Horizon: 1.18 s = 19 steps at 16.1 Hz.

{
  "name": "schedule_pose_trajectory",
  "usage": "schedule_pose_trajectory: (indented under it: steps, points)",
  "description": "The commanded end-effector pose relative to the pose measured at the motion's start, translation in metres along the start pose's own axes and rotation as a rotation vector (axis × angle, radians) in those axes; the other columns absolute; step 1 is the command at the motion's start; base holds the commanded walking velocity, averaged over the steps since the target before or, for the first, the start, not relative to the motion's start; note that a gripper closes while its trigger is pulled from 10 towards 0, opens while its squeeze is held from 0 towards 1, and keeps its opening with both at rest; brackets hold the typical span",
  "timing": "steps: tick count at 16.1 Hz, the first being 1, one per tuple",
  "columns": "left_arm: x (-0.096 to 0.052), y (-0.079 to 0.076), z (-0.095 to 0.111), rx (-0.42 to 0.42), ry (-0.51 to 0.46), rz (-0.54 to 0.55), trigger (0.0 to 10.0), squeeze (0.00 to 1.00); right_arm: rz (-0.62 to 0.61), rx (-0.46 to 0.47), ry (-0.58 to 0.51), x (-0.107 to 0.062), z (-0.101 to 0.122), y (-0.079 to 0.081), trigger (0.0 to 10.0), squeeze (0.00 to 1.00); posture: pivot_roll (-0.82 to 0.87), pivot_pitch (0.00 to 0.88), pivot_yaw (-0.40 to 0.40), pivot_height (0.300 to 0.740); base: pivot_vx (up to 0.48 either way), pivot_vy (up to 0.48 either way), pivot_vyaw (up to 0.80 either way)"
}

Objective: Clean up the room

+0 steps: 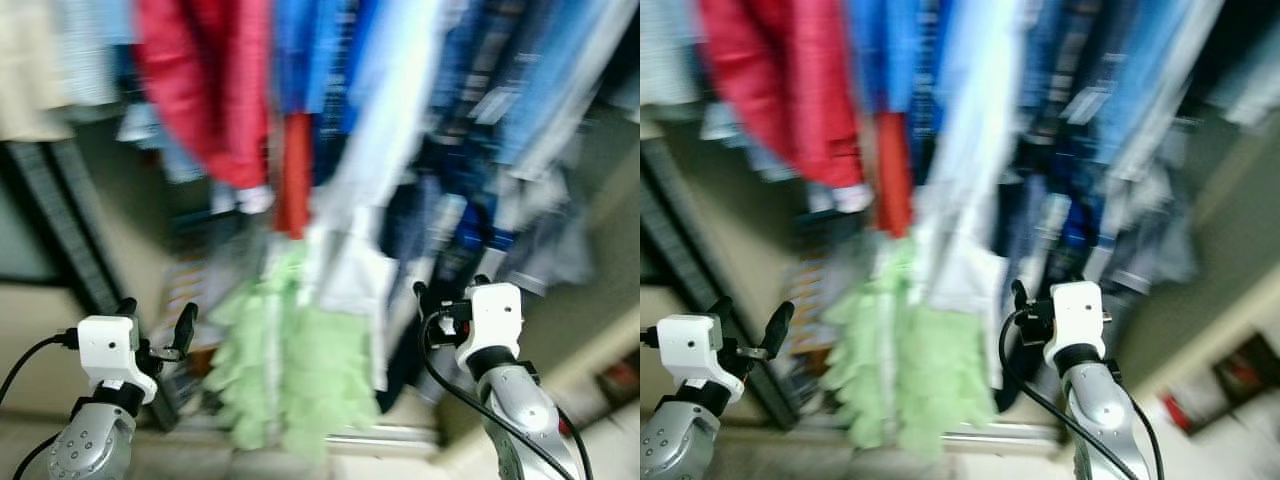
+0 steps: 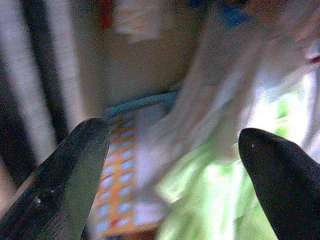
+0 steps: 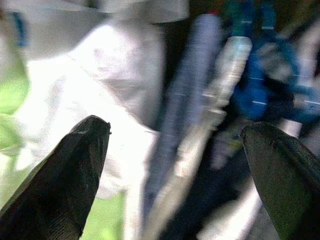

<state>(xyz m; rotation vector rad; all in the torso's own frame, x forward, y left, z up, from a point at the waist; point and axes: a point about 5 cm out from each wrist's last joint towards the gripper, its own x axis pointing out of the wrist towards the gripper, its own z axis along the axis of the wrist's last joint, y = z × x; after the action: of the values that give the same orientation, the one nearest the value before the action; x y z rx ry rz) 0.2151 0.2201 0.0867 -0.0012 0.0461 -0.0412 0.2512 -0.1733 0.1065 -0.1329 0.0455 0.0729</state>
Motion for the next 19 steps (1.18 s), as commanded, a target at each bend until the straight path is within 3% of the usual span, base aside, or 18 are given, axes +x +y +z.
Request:
schedule_pose_trajectory:
  steps: [1, 4, 6, 13, 16, 18, 19]
  points:
    - [0.000, 0.000, -0.003, 0.014, 0.036, 0.007, 10.0, 0.00, -0.015, -0.009, 0.001, -0.002, 0.000, -0.003, 10.0, 0.00, -0.11, 0.000, -0.053, 0.740, 0.000, 0.000, 0.80]
    - [0.002, -0.002, -0.001, 0.020, 0.040, -0.037, 10.0, 0.00, -0.016, -0.004, 0.005, -0.003, -0.001, -0.004, 10.0, 0.00, -0.11, 0.000, -0.055, 0.740, 0.000, 0.000, 0.80]
    - [0.001, -0.004, 0.000, -0.024, 0.020, -0.028, 10.0, 0.00, -0.009, -0.003, 0.001, -0.001, 0.000, -0.001, 10.0, 0.00, -0.11, 0.000, -0.059, 0.740, 0.000, 0.000, 0.00]
    - [0.004, -0.003, -0.001, 0.037, 0.033, -0.021, 10.0, 0.00, -0.005, 0.021, -0.010, 0.008, 0.000, 0.001, 10.0, 0.00, -0.09, 0.000, -0.062, 0.740, 0.000, 0.000, 0.00]
    - [0.007, -0.004, 0.001, 0.024, 0.013, -0.021, 10.0, 0.00, -0.009, 0.027, -0.019, 0.010, 0.001, 0.002, 10.0, 0.00, -0.09, 0.000, -0.054, 0.740, 0.000, 0.000, 0.00]
    - [0.009, -0.005, 0.004, 0.150, 0.011, 0.050, 10.0, 0.00, -0.009, 0.020, -0.020, 0.009, 0.000, 0.003, 10.0, 0.00, -0.09, 0.000, -0.050, 0.740, 0.000, 0.000, 0.00]
    - [0.010, -0.005, 0.002, 0.128, 0.021, 0.039, 10.0, 0.00, -0.008, 0.016, -0.023, 0.009, 0.000, 0.004, 10.0, 0.00, -0.09, 0.000, -0.050, 0.740, 0.000, 0.000, 0.00]
